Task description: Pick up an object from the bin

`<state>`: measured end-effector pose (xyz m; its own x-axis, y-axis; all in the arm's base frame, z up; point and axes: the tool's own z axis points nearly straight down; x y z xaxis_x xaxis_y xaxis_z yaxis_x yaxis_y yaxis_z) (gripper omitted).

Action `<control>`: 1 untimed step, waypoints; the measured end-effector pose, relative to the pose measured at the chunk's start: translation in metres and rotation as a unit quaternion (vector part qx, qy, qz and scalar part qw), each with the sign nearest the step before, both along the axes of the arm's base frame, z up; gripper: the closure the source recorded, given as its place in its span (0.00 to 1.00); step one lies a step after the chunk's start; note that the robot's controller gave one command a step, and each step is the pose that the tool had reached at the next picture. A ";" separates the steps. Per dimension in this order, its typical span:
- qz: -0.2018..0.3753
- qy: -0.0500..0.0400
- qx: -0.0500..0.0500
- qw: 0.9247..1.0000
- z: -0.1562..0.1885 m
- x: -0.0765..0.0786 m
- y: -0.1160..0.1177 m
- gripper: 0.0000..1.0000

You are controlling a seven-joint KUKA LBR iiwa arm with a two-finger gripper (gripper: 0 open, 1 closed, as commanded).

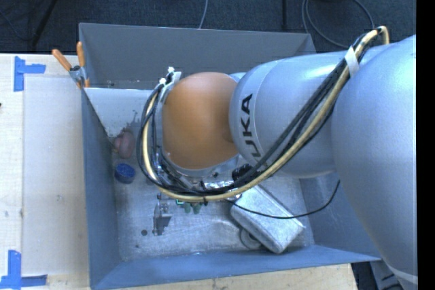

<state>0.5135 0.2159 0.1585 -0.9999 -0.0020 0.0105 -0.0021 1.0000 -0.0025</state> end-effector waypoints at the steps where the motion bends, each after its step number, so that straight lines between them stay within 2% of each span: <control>1: 0.003 -0.006 0.001 1.000 -0.012 0.053 0.001 0.00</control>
Offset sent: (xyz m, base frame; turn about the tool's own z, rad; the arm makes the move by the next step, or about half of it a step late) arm 0.0508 0.0005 -0.0109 -0.0069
